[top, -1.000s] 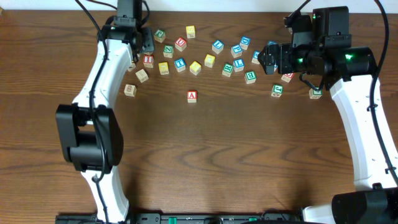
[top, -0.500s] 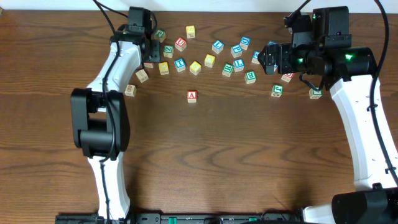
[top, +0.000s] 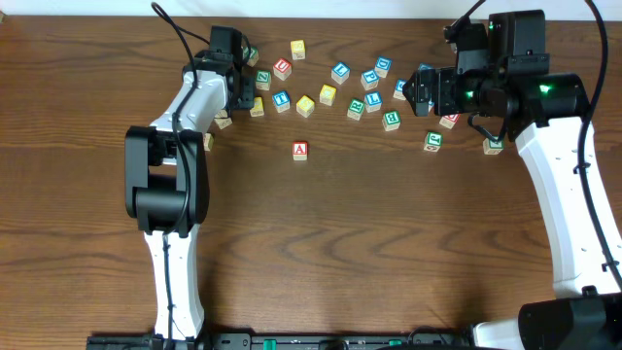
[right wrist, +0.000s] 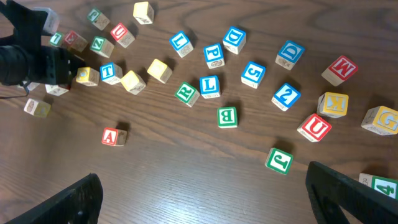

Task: Spell out AI2
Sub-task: 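Move the left gripper back to the cluster above the red I block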

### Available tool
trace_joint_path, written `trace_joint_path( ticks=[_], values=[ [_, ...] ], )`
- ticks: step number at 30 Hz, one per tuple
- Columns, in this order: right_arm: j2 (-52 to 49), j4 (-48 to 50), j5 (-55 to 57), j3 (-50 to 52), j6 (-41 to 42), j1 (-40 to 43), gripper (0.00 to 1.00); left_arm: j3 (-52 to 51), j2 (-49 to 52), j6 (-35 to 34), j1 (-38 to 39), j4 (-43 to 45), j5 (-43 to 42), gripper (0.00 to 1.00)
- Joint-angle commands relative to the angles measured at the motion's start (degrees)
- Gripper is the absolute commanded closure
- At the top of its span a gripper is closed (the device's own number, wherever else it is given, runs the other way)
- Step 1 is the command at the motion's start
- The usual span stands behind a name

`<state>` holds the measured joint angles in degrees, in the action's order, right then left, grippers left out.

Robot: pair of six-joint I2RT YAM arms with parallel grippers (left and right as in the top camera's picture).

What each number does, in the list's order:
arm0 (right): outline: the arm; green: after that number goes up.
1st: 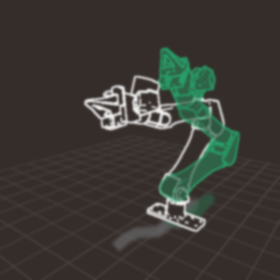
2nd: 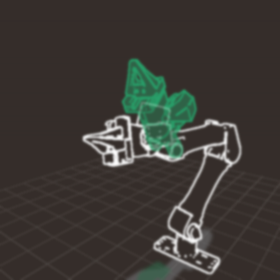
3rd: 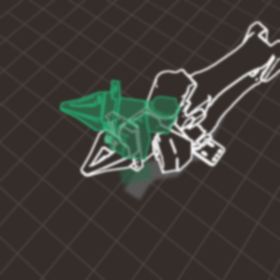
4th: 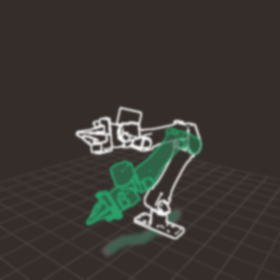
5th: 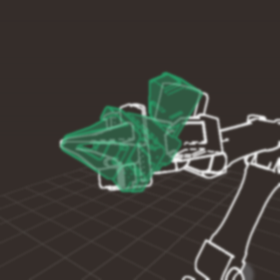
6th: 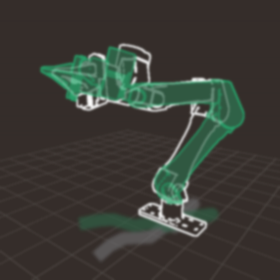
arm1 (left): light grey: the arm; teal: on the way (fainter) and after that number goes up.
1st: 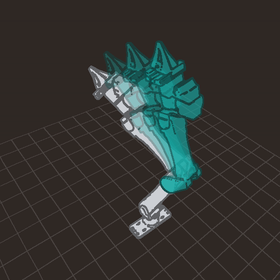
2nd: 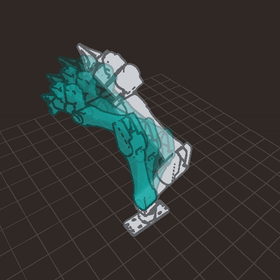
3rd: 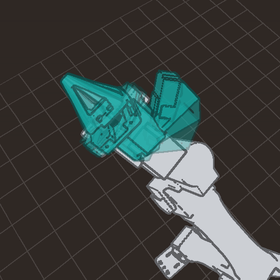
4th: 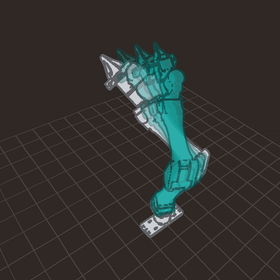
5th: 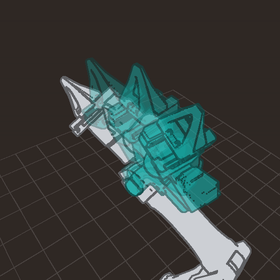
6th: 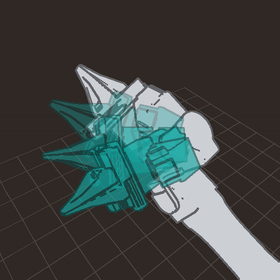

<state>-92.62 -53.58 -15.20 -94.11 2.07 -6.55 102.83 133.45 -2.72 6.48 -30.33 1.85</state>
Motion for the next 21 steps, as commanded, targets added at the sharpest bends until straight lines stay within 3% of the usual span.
trace_joint_path(
  ticks=[1, 9, 21],
  values=[
    [-0.13, -0.09, 0.26, -0.11, -0.44, 0.13, 0.01, -0.33, 0.2, -0.13, -0.2, 0.63, 0.37, 0.6],
    [-0.13, -0.09, 0.24, -0.11, -0.44, 0.13, 0.01, -0.33, 0.17, -0.79, -0.2, 0.68, 0.35, 0.73],
    [-0.15, -0.09, 0.24, -0.11, -0.44, 0.09, 0.01, -0.31, -4.87, -0.98, -0.2, 0.2, 0.35, 0.75]
  ],
)
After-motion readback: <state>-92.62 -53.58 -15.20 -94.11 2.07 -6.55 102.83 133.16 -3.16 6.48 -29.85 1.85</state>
